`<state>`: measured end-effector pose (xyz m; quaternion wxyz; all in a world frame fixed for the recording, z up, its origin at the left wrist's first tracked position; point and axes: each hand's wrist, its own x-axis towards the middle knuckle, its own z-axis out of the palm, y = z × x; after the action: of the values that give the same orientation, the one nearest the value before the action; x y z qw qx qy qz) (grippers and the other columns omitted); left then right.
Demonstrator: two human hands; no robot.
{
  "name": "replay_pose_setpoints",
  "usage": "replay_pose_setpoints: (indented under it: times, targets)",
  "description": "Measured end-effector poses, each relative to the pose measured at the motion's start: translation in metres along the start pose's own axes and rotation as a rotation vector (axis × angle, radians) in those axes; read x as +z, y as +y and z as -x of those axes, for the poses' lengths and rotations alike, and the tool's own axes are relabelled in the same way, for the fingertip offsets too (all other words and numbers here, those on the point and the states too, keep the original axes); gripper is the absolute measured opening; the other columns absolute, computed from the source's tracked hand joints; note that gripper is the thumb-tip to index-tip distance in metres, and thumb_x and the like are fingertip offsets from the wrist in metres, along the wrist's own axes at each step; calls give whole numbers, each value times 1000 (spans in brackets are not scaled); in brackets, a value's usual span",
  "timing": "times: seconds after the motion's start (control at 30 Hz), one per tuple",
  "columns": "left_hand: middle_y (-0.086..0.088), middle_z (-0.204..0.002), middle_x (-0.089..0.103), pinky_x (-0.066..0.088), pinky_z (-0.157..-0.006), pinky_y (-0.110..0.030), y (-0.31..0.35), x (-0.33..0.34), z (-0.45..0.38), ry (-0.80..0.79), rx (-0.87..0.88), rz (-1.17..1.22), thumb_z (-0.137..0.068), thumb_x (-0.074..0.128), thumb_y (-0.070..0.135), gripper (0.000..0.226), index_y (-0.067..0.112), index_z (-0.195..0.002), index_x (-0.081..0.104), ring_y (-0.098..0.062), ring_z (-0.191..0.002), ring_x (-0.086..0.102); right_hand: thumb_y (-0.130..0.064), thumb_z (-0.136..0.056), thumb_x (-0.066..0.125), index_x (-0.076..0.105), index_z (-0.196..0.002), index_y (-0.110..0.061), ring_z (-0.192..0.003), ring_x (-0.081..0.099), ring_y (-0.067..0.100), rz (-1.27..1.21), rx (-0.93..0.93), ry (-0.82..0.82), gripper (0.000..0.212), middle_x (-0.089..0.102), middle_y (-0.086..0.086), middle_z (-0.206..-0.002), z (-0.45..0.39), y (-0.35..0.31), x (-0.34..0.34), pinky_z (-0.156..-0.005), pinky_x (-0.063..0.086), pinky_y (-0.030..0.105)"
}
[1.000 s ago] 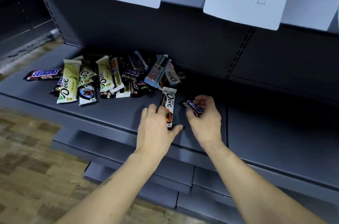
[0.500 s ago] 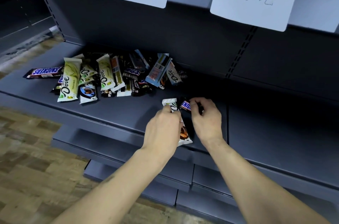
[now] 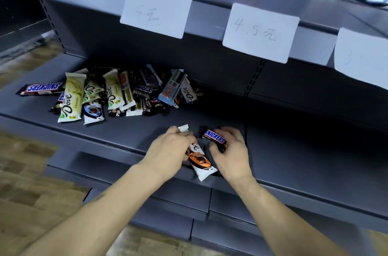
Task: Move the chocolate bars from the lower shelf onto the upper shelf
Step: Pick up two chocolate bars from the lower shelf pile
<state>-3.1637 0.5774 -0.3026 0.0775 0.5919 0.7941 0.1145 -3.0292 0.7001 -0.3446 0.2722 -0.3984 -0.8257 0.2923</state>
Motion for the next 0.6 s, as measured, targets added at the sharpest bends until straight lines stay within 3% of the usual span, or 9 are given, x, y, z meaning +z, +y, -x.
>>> replay_pose_setpoints:
  times: [0.07,0.13,0.23,0.33,0.6]
  targets:
    - [16,-132,49,42,-93,-29,-1,-3,-1,-12,23,-11,-85,68,25,47,37,-129,55,-14,-114,35,-16,-83,69,69,-116,-16,-112,51,12,30,50,42,33,54,-7,-118,6,4,-9,-90,33,8]
    - [14,-122,50,40,-92,-29,-2,-6,-2,-36,49,-31,-83,69,30,45,42,-126,58,-15,-109,34,-19,-85,69,69,-117,-20,-109,48,12,80,82,51,32,54,-9,-111,12,10,-20,-84,30,6]
    - [14,-117,45,35,-93,-27,-1,-6,-3,-91,90,-11,-84,70,30,48,48,-126,55,-13,-106,31,-28,-88,67,66,-121,-27,-105,43,12,185,107,13,33,58,-9,-109,18,19,-37,-80,32,14]
    - [16,-116,46,39,-94,-28,4,-2,-1,-104,99,88,-83,71,28,43,47,-119,58,-9,-105,35,-28,-89,67,66,-123,-27,-107,44,12,192,139,-26,34,59,-9,-112,24,23,-51,-83,35,20]
    - [19,-98,59,42,-74,-20,37,2,39,180,169,20,-76,75,35,34,37,-107,61,-6,-94,51,-22,-90,68,62,-127,-25,-109,45,9,161,17,-15,38,55,-16,-112,52,16,-94,-88,31,15]
